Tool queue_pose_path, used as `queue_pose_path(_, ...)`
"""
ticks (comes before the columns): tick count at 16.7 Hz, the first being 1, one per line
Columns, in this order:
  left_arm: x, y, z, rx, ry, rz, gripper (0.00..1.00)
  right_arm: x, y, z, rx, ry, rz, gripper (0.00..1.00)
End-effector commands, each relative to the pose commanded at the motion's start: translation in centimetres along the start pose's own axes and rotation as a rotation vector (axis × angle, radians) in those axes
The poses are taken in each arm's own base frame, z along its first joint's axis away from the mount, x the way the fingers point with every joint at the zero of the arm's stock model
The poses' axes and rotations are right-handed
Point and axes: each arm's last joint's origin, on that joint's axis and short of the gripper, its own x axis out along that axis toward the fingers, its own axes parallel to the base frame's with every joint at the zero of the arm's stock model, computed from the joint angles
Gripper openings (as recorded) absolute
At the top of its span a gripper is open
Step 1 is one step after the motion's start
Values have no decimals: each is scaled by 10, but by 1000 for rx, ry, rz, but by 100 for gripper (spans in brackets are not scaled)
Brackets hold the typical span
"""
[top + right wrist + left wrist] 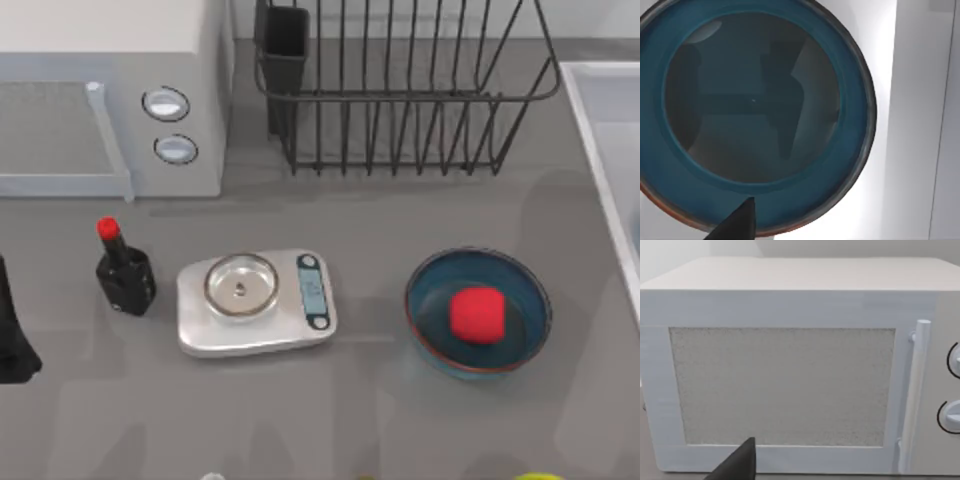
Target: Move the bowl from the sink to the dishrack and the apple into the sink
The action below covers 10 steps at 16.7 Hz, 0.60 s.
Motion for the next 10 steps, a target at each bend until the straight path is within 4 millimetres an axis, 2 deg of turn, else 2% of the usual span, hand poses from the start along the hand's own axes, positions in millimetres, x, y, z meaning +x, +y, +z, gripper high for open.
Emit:
queue_pose_path(3, 0, 0, 0, 0, 0, 0, 100, 14, -5, 2, 0, 27, 10, 100)
queue_pose_path(8, 0, 0, 0, 0, 0, 0, 100, 15, -2, 3, -5, 29, 11, 100)
queue_pose_path(10, 0, 0, 0, 0, 0, 0, 100, 21, -3, 3, -3, 28, 10, 100)
